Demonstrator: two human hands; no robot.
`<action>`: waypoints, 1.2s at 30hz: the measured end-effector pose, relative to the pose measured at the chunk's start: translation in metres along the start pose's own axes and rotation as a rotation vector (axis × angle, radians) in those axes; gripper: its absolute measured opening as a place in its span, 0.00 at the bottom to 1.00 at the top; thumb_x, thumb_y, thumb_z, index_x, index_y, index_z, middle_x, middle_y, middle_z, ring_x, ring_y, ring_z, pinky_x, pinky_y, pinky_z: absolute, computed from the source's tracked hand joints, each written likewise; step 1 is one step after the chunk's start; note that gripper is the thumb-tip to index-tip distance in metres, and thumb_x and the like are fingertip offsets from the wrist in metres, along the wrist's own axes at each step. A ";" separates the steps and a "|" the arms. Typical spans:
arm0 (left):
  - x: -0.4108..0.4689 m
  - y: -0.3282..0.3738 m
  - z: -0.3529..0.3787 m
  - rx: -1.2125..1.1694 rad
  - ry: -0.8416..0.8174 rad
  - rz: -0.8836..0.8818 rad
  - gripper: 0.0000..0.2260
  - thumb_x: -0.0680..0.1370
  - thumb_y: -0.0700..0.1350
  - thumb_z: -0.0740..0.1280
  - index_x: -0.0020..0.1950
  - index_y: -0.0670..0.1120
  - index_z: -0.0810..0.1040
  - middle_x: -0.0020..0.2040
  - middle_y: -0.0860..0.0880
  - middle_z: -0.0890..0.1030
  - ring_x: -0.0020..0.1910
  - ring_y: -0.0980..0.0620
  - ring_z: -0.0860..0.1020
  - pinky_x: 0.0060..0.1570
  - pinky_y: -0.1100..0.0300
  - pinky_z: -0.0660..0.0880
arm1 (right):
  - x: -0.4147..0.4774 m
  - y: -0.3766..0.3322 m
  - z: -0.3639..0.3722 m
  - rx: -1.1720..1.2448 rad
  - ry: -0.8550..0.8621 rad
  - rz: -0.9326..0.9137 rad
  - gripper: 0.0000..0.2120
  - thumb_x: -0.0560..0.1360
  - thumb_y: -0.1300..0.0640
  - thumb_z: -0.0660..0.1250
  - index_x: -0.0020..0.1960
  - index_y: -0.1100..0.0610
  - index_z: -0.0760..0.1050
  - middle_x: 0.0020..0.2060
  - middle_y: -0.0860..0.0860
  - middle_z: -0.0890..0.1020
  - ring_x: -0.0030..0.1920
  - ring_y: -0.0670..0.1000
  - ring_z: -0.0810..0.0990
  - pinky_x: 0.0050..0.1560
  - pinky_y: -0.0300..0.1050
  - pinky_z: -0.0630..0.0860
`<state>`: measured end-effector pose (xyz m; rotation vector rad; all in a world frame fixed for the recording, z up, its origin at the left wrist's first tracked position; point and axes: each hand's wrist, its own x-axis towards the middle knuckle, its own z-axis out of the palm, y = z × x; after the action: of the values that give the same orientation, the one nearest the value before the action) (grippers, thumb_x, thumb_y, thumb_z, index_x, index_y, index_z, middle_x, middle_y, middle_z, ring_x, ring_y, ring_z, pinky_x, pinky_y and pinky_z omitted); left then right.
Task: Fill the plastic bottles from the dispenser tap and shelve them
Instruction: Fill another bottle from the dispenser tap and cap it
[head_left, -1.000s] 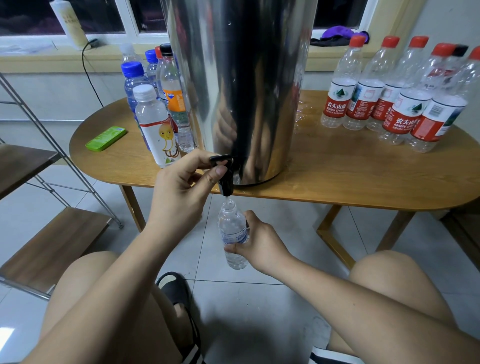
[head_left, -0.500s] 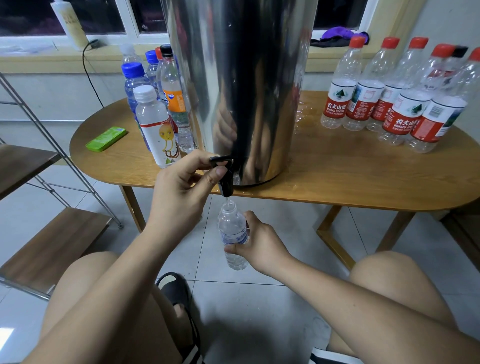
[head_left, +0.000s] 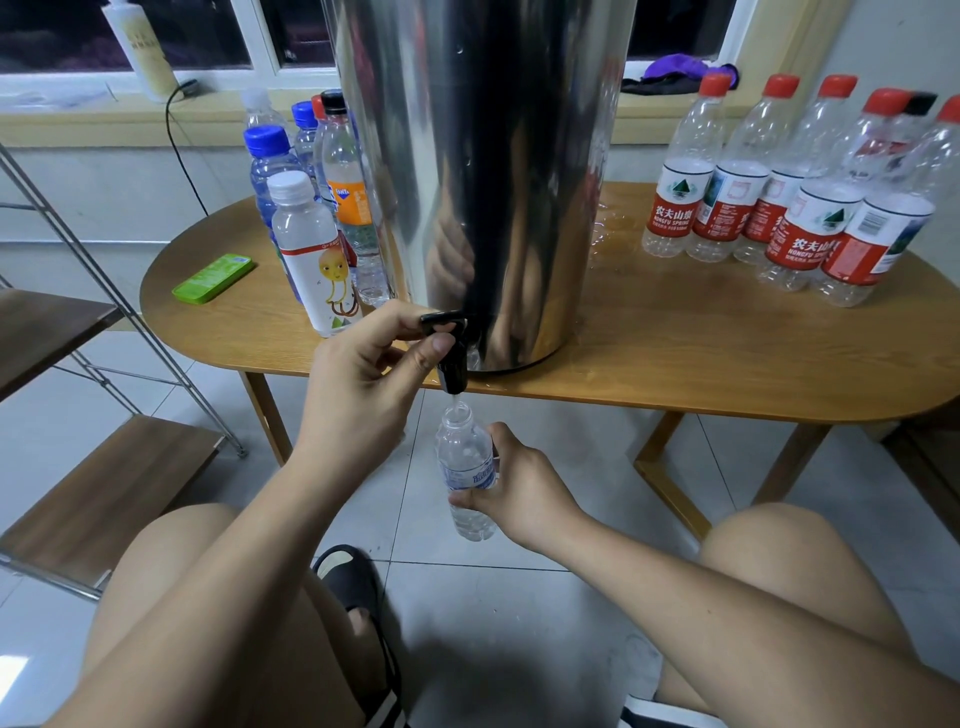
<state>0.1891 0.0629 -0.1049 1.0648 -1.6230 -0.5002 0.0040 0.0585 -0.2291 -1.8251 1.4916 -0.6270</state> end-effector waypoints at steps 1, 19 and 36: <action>0.000 0.000 0.000 0.000 0.003 0.000 0.05 0.83 0.45 0.73 0.57 0.46 0.86 0.47 0.53 0.86 0.49 0.49 0.84 0.49 0.39 0.79 | 0.000 0.000 0.000 -0.001 0.003 0.000 0.31 0.71 0.46 0.83 0.65 0.50 0.69 0.57 0.48 0.84 0.56 0.53 0.83 0.56 0.52 0.81; 0.000 -0.001 -0.001 0.014 -0.004 0.012 0.04 0.83 0.45 0.73 0.56 0.46 0.86 0.48 0.52 0.87 0.49 0.45 0.84 0.50 0.36 0.79 | 0.000 -0.001 0.000 -0.001 -0.002 0.006 0.30 0.71 0.46 0.83 0.64 0.50 0.69 0.58 0.48 0.84 0.57 0.53 0.83 0.55 0.51 0.81; 0.001 -0.002 -0.001 -0.012 -0.005 0.003 0.04 0.83 0.45 0.73 0.56 0.46 0.85 0.48 0.51 0.86 0.51 0.46 0.84 0.51 0.36 0.79 | -0.001 -0.001 -0.001 0.005 -0.013 0.004 0.30 0.72 0.47 0.83 0.64 0.50 0.69 0.57 0.48 0.84 0.56 0.53 0.82 0.53 0.48 0.80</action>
<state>0.1904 0.0613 -0.1058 1.0528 -1.6247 -0.5100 0.0040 0.0591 -0.2279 -1.8190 1.4831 -0.6153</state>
